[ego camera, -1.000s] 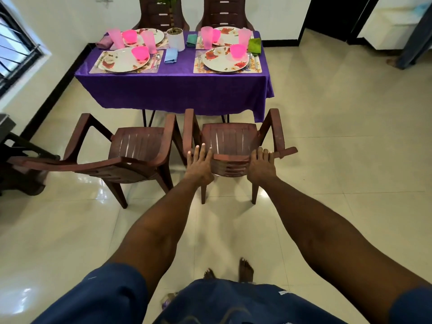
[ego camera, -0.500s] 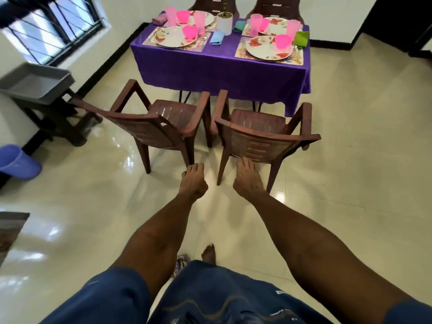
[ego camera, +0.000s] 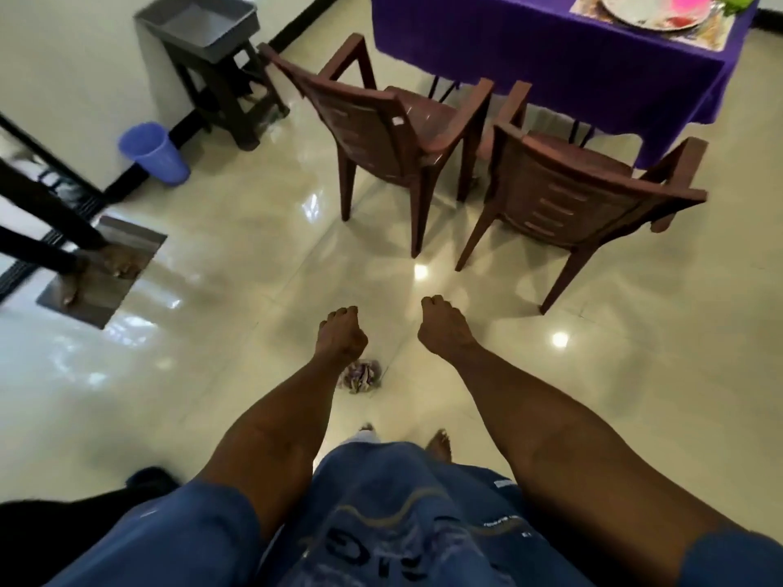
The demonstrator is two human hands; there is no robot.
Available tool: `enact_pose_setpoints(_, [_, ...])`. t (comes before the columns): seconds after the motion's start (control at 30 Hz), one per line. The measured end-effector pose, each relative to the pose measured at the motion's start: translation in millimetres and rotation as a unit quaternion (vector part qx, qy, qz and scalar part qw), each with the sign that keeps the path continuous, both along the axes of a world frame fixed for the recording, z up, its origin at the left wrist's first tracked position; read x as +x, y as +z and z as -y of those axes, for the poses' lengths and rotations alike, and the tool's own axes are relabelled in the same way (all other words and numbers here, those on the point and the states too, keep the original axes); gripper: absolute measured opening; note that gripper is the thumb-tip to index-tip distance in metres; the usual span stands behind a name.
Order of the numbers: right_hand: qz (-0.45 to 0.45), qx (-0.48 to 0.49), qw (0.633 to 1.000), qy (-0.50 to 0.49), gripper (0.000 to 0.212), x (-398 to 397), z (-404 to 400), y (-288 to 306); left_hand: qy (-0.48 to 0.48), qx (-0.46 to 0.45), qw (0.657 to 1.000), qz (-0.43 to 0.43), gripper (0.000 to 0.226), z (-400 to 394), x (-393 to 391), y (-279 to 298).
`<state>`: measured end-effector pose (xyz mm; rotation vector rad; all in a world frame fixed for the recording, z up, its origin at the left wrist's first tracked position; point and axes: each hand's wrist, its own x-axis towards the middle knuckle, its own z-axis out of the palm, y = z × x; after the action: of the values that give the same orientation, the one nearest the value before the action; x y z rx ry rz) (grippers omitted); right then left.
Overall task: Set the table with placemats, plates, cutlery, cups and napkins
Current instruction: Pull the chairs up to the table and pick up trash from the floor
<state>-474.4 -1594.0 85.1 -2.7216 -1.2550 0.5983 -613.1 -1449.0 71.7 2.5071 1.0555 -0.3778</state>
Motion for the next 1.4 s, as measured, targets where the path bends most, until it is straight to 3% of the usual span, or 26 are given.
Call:
enact_pose_setpoints(0.1, [-0.046,0.008,0.999,0.022,0.022,-32.7,-14.5,-2.6,0.055,-0.032,0.998,-0.014,0.030,-1.0,-38.3,-2.7])
enact_pose_setpoints(0.3, [-0.102,-0.056,0.992,0.050,0.017,-105.7,-33.9,-22.1,0.090,-0.073,0.992,-0.047,0.027,-7.5,-118.0,-19.9])
enact_pose_setpoints(0.5, [-0.184,-0.090,0.979,-0.010,0.033,-166.5,-68.7,-59.9,0.108,-0.101,0.983,-0.105,0.023,-45.7,-191.7,-54.5])
enact_pose_setpoints(0.63, [-0.234,-0.093,0.965,-0.077,0.042,-174.0,-85.9,-103.3,0.140,-0.116,0.978,-0.098,0.028,-71.5,-196.7,-88.8])
enact_pose_setpoints(0.97, [-0.262,-0.160,0.927,-0.215,0.078,-161.1,-119.8,-341.0,0.148,-0.141,0.977,-0.058,0.038,-97.0,-184.8,-310.1])
enact_pose_setpoints(1.17, [-0.300,-0.098,0.901,-0.296,0.111,-160.0,-167.9,-498.5,0.148,-0.144,0.975,-0.078,0.039,-118.4,-181.6,-472.3])
enact_pose_setpoints(1.4, [-0.312,-0.114,0.896,-0.293,0.131,-164.0,-229.3,-671.2,0.109,-0.119,0.986,-0.049,0.041,-165.8,-151.5,-618.6])
